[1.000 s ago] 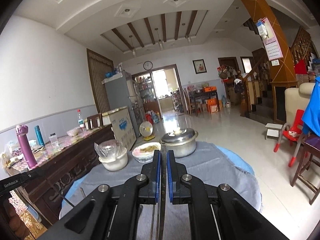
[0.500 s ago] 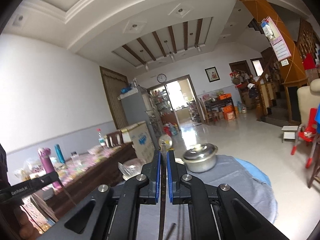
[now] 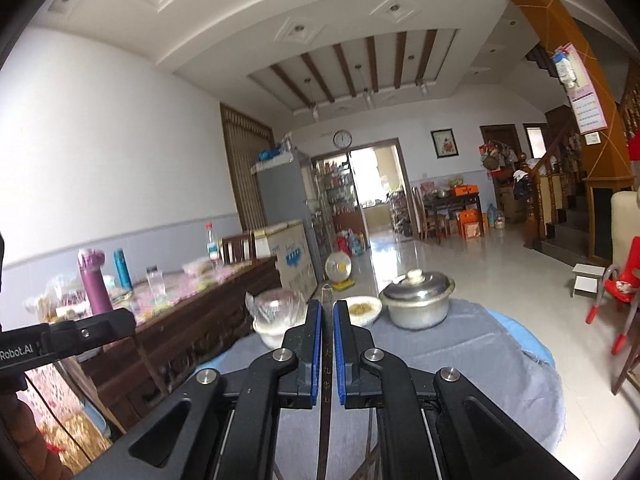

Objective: Organize utensils
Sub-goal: 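Lower the chopsticks into the dark holder and open both grippers, then move both open grippers back over the remaining chopsticks on the cloth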

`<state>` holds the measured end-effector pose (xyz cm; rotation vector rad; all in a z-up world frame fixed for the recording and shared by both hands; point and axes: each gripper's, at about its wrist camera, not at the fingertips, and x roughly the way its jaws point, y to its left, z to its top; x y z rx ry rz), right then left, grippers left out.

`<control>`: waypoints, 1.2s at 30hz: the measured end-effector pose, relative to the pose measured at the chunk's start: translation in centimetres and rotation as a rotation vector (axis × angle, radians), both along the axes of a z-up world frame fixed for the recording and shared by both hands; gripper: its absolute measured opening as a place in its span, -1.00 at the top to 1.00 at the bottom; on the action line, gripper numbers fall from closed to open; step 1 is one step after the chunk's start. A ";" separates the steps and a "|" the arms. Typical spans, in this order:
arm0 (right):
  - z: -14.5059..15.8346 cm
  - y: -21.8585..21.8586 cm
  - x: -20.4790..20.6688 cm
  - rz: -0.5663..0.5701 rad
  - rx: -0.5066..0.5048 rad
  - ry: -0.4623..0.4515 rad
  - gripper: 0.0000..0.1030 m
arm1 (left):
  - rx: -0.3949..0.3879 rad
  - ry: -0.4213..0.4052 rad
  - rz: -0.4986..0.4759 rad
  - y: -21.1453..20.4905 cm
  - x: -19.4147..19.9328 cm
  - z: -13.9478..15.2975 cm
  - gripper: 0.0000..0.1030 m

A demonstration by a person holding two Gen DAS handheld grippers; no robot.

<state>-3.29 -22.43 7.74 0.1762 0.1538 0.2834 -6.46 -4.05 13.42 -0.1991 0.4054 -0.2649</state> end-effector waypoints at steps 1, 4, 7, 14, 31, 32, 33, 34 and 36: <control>-0.4 0.3 0.3 0.009 -0.013 0.015 0.87 | 0.000 0.015 -0.001 -0.1 0.2 -0.3 0.90; -1.2 0.7 0.8 0.018 -0.035 0.041 0.87 | 0.006 0.054 -0.003 -0.2 0.7 -1.3 0.90; -1.8 0.6 1.1 0.041 -0.038 0.079 0.85 | -0.009 0.080 -0.022 -0.1 1.0 -1.7 0.90; -1.6 -1.2 0.4 0.008 0.019 0.048 0.35 | 0.011 0.053 -0.001 0.0 0.4 -1.5 0.81; -3.1 -8.8 2.0 -0.169 0.143 0.144 0.37 | 0.102 0.108 0.263 5.2 1.8 -4.9 -0.11; -3.4 -9.2 2.2 -0.170 0.152 0.159 0.37 | 0.121 0.114 0.291 5.7 1.9 -5.3 -0.11; -3.6 -9.4 2.4 -0.171 0.159 0.175 0.37 | 0.148 0.122 0.328 6.1 1.9 -5.8 -0.12; -3.9 -9.7 2.6 -0.172 0.164 0.189 0.37 | 0.162 0.126 0.346 6.5 2.1 -6.1 -0.12; -4.4 -9.9 2.8 -0.172 0.168 0.211 0.37 | 0.201 0.135 0.399 7.3 2.1 -6.7 -0.15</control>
